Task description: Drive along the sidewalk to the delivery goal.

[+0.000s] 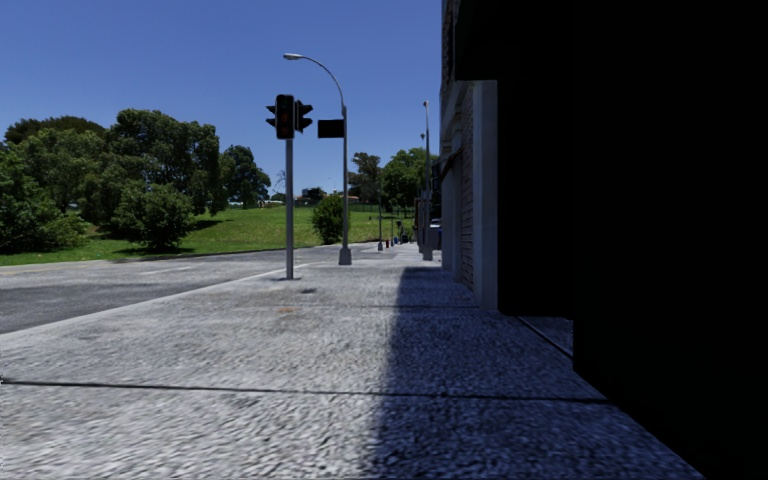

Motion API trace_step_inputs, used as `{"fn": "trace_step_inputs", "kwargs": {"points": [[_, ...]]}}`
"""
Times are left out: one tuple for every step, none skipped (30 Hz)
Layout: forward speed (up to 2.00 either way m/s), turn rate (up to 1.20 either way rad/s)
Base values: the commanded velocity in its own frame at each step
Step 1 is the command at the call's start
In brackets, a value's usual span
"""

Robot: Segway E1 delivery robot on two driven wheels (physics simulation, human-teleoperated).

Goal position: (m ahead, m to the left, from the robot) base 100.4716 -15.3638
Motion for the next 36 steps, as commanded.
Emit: {"fn": "trace_step_inputs", "kwargs": {"points": [[1.78, 0.00], [1.78, 0.00], [1.78, 0.00], [1.78, 0.00], [1.78, 0.00], [1.78, 0.00], [1.78, 0.00], [1.78, 0.00], [1.78, 0.00], [1.78, 0.00], [1.78, 0.00], [1.78, 0.00], [1.78, 0.00], [1.78, 0.00], [1.78, 0.00], [1.78, 0.00], [1.78, 0.00], [1.78, 0.00], [1.78, 0.00], [1.78, 0.00], [1.78, 0.00], [1.78, 0.00], [1.78, 0.00], [1.78, 0.00], [1.78, 0.00], [1.78, 0.00], [1.78, 0.00], [1.78, 0.00], [1.78, 0.00], [1.78, 0.00], [1.78, 0.00], [1.78, 0.00], [1.78, 0.00], [1.78, 0.00], [1.78, 0.00], [1.77, 0.00]]}}
